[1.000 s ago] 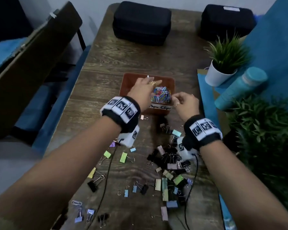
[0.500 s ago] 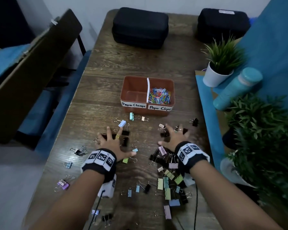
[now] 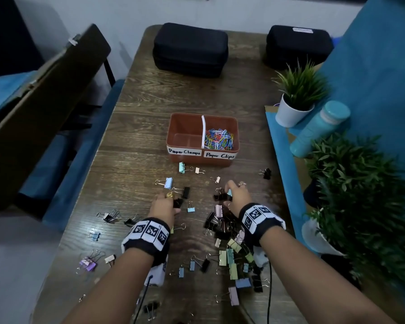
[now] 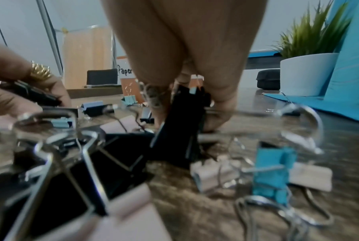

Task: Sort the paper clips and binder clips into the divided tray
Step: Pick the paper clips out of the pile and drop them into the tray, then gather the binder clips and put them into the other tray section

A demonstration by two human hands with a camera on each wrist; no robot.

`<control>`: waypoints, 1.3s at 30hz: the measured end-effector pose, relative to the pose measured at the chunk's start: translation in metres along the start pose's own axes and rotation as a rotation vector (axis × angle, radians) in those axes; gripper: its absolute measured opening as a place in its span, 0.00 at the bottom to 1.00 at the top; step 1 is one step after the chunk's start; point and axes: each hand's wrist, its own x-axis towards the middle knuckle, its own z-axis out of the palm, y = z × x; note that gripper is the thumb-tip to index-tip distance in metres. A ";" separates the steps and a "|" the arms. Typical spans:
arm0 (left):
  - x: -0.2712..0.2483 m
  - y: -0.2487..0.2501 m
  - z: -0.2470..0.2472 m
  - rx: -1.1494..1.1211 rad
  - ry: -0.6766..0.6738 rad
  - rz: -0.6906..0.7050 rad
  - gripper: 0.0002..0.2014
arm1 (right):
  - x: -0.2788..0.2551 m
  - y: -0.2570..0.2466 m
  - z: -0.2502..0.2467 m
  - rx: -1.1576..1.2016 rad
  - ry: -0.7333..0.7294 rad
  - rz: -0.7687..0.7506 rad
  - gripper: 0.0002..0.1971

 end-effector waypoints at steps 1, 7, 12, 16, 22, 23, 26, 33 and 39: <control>0.001 0.000 0.001 -0.016 0.023 0.009 0.18 | 0.000 -0.001 -0.001 0.000 -0.010 -0.027 0.15; -0.003 0.002 -0.007 -0.068 0.115 0.050 0.14 | -0.009 -0.010 -0.016 0.125 0.127 -0.062 0.11; -0.012 0.011 -0.033 -0.175 0.178 0.159 0.13 | -0.003 -0.039 -0.077 0.309 0.393 -0.158 0.08; -0.011 0.042 -0.071 -0.321 0.222 0.316 0.12 | 0.034 -0.060 -0.118 0.431 0.546 -0.173 0.07; 0.040 0.127 -0.137 -0.393 0.311 0.399 0.14 | 0.074 -0.045 -0.114 0.388 0.237 -0.098 0.23; 0.053 0.142 -0.144 -0.352 0.311 0.392 0.14 | 0.073 -0.036 -0.114 0.404 0.300 -0.084 0.21; 0.086 0.175 -0.152 -0.208 0.273 0.371 0.16 | 0.068 -0.005 -0.107 0.393 0.520 0.039 0.13; 0.117 0.182 -0.137 0.033 -0.003 0.372 0.30 | 0.071 0.049 -0.072 0.068 0.304 0.267 0.16; 0.072 0.139 -0.150 -0.163 0.286 0.429 0.11 | 0.065 0.044 -0.052 -0.147 0.156 0.234 0.17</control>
